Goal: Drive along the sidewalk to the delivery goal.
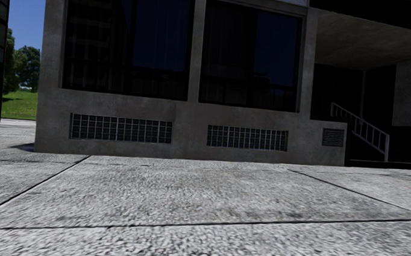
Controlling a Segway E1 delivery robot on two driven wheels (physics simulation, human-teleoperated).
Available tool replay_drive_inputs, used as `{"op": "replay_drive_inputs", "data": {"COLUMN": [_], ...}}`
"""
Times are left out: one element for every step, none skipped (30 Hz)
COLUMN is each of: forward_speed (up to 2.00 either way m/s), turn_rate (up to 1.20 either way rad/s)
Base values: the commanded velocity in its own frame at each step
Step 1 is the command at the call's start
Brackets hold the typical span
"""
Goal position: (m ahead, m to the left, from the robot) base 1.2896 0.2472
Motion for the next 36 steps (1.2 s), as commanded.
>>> {"op": "replay_drive_inputs", "data": {"forward_speed": [2.00,2.00,2.00,2.00,2.00,2.00,2.00,2.00,2.00,2.00,2.00,2.00,2.00,2.00,2.00,2.00,2.00,2.00,1.88,1.69,1.45,1.45,0.63,0.00,0.00,0.00,0.00,0.00,0.00,0.00,0.00,0.00,0.00,0.00,0.00,0.00], "turn_rate": [0.40,0.40,0.40,0.40,0.40,0.40,0.40,0.40,0.40,0.40,0.40,0.40,0.40,0.40,0.40,0.40,0.40,0.40,0.40,0.40,0.40,0.40,0.00,0.00,0.00,0.00,0.00,0.00,0.00,0.00,0.00,0.00,0.00,0.00,0.00,0.00]}}
